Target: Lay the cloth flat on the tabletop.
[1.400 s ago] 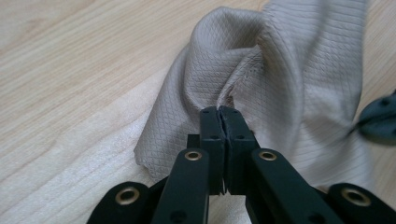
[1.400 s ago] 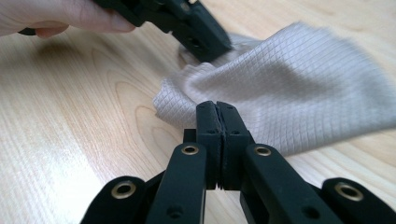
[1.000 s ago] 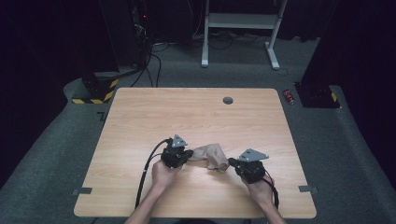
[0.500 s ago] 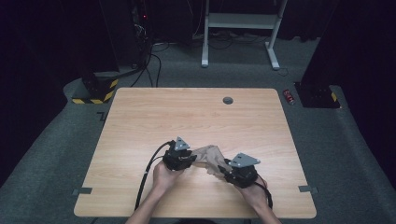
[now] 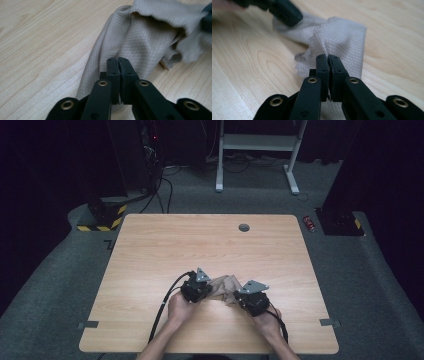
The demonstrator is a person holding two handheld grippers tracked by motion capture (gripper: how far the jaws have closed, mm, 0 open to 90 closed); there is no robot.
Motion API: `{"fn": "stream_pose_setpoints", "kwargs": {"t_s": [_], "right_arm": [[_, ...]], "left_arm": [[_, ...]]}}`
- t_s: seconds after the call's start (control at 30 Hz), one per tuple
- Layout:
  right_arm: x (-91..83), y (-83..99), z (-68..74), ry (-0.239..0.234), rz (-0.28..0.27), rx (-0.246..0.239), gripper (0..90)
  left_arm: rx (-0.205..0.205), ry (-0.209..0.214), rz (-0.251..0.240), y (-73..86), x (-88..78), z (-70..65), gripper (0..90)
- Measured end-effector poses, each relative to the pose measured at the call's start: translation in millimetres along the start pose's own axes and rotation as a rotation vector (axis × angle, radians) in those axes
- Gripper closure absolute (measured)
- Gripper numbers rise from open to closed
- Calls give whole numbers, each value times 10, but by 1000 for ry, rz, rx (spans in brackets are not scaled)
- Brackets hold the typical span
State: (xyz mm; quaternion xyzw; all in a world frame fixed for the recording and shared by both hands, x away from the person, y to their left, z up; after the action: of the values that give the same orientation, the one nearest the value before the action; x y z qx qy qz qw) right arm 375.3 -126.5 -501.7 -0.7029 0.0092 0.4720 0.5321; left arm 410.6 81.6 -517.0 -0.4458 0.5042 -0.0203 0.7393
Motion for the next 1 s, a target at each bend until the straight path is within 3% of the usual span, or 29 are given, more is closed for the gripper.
{"fn": "stream_pose_setpoints", "kwargs": {"t_s": [0.1,0.3,0.43,0.53,0.57,0.63,0.7,0.77,0.8,0.87,0.9,0.97,1.0], "right_arm": [[-111,-25,-100,-12,-33,40,862],[-192,-20,-203,15,-41,42,889],[-243,-26,-378,39,-78,113,889],[-235,-7,-489,64,-68,146,890],[-185,50,-599,89,-19,182,888],[-146,91,-640,91,13,197,881],[-118,129,-662,89,41,211,795],[-136,136,-650,90,31,219,747],[-209,110,-592,75,-21,196,716],[-274,60,-504,52,-60,148,706],[-305,18,-426,26,-75,122,700],[-304,-37,-316,-8,-72,75,691],[-304,-37,-316,-8,-72,75,691]], "left_arm": [[15,-6,21,8,28,-3,892],[28,-22,26,19,24,-5,894],[25,-34,26,35,15,33,896],[14,-39,19,40,4,61,896],[0,-46,5,40,-8,88,896],[-9,-53,-9,37,-23,103,894],[-12,-61,-25,24,-60,91,873],[-10,-51,-39,15,-85,72,843],[-3,-27,-57,6,-118,37,773],[4,-10,-65,0,-139,14,686],[16,20,-68,-9,-161,-28,621],[22,43,-70,-9,-155,-74,557],[22,43,-70,-9,-155,-74,541]]}}
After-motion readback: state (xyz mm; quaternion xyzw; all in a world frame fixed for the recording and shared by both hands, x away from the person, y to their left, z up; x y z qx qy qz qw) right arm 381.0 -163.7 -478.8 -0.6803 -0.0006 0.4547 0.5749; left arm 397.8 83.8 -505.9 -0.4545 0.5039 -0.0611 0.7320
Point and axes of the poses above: each handheld gripper's, and its own axes: x roughly forward along the jaws, y roughly out of its underside, z roughly to its left, the point moved 2 cm from there along x, roughly forward along the jaws, and after that the axes turned 8 degrees about x, right-handed, at the moved point
